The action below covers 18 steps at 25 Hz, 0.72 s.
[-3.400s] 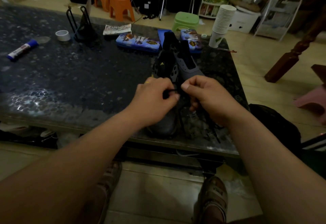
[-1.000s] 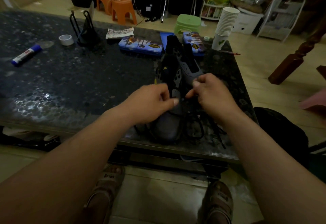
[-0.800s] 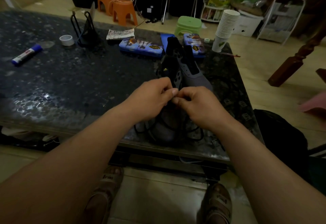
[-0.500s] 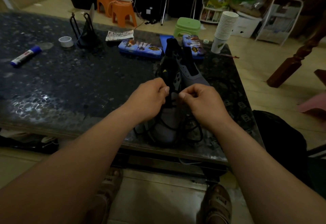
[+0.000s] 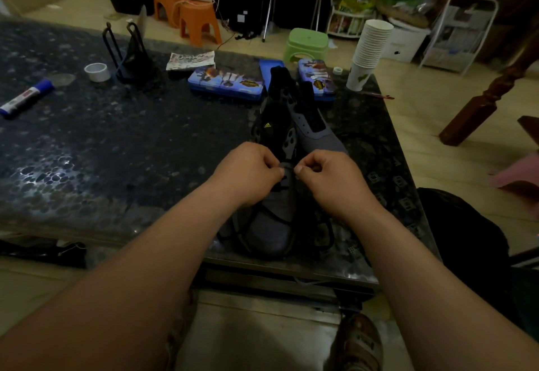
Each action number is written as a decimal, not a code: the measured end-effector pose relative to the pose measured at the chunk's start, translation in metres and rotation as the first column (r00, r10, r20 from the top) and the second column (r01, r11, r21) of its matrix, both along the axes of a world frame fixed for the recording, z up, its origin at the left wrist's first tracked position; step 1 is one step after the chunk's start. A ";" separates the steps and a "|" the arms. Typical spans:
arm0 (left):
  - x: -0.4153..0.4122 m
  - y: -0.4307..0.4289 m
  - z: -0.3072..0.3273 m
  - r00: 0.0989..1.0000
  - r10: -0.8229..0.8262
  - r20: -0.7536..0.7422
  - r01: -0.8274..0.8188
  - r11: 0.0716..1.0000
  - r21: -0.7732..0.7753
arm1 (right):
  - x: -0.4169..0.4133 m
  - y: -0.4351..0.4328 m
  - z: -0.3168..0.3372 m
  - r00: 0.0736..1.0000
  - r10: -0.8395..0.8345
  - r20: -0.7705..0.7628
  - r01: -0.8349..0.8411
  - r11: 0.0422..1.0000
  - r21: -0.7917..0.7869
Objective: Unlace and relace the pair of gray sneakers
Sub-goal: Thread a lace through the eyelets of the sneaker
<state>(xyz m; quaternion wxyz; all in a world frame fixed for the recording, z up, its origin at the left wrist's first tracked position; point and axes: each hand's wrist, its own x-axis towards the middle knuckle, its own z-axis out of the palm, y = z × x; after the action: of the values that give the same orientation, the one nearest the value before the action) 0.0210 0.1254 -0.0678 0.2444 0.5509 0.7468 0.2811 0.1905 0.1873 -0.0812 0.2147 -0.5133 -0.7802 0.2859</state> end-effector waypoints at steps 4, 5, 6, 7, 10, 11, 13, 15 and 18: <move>-0.001 0.002 -0.006 0.989 0.061 0.135 -0.059 0.998 -0.022 | 0.002 0.006 0.000 0.999 -0.012 -0.031 0.012 1.000 -0.018; 0.001 0.003 -0.008 0.979 0.087 0.183 -0.087 0.996 -0.012 | 0.001 0.007 0.001 0.999 -0.016 -0.040 0.015 1.000 -0.018; 0.004 0.003 -0.009 0.971 0.113 0.212 -0.116 0.993 -0.002 | 0.001 0.006 0.003 0.999 -0.017 -0.033 0.016 1.000 -0.003; 0.006 0.003 -0.011 0.964 0.139 0.227 -0.145 0.989 0.008 | 0.000 0.004 0.005 1.000 -0.010 -0.010 0.011 1.000 0.027; 0.009 0.004 -0.014 0.947 0.185 0.264 -0.197 0.980 0.018 | -0.001 -0.002 0.012 0.995 0.042 0.087 -0.053 0.991 0.124; 0.009 0.004 -0.014 0.942 0.185 0.279 -0.197 0.980 0.017 | -0.002 -0.004 0.013 0.992 0.055 0.112 -0.070 0.988 0.135; 0.011 0.005 -0.013 0.941 0.178 0.288 -0.191 0.981 0.019 | -0.002 -0.005 0.015 0.987 0.045 0.151 -0.067 0.988 0.141; 0.013 0.005 -0.011 0.955 0.173 0.242 -0.186 0.982 0.030 | -0.004 -0.007 0.016 0.981 0.026 0.190 -0.059 0.983 0.172; 0.018 0.004 -0.011 0.985 0.152 0.080 -0.159 0.984 0.085 | -0.006 -0.008 0.018 0.974 0.027 0.225 -0.082 0.967 0.240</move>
<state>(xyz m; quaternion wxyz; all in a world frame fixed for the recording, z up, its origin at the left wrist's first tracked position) 0.0387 0.1294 -0.0785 0.2238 0.4906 0.7646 0.3531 0.1840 0.1790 -0.0629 0.1813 -0.4893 -0.8426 0.1335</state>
